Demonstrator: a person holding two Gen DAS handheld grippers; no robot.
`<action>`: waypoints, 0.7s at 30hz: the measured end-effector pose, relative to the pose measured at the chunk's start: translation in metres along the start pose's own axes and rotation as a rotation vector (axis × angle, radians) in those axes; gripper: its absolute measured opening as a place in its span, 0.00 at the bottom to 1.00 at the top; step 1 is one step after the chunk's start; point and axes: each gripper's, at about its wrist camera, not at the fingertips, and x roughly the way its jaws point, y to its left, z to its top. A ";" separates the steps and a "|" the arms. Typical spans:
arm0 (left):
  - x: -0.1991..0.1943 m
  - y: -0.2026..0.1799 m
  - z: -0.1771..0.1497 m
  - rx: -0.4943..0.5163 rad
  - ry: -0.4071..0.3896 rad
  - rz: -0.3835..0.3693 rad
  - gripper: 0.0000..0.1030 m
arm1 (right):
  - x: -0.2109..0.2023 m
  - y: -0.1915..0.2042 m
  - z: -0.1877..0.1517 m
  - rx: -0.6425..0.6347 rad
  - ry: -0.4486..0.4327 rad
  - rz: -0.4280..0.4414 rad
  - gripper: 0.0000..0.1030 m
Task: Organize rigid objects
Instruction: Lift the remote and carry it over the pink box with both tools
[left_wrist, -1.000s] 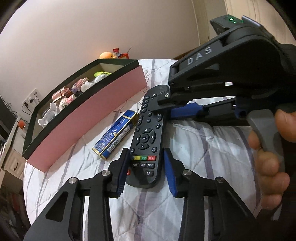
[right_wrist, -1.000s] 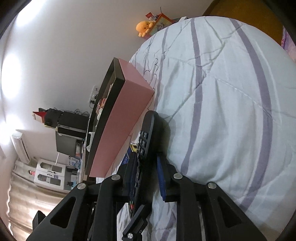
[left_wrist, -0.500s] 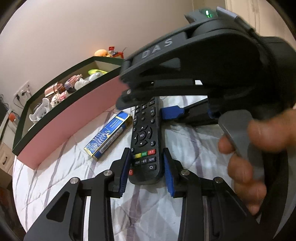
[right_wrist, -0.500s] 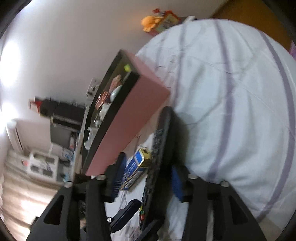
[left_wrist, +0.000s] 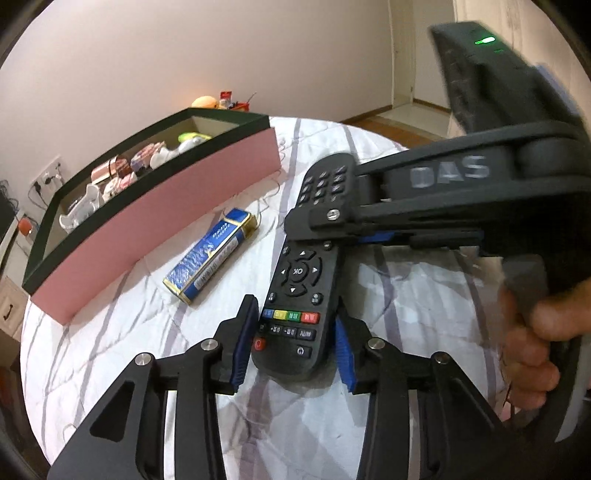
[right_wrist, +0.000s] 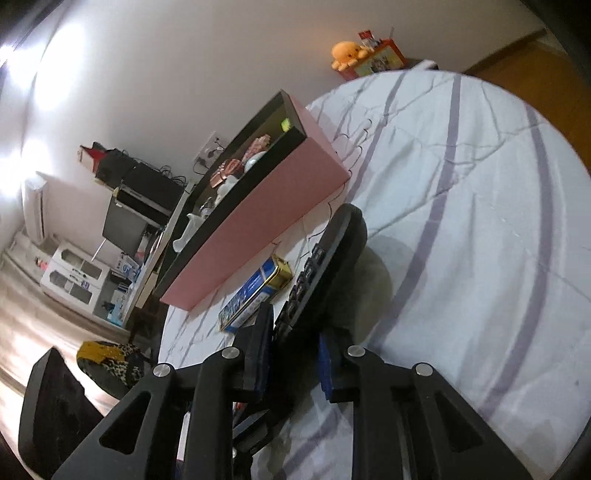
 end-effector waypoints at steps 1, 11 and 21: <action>0.000 0.000 -0.001 -0.007 -0.001 -0.004 0.40 | -0.004 0.001 -0.004 -0.013 -0.008 0.007 0.21; -0.008 -0.005 -0.006 -0.050 -0.032 0.018 0.41 | -0.030 0.021 -0.019 -0.165 -0.063 -0.013 0.21; -0.030 0.003 -0.005 -0.120 -0.087 -0.061 0.40 | -0.049 0.057 -0.026 -0.359 -0.124 -0.039 0.21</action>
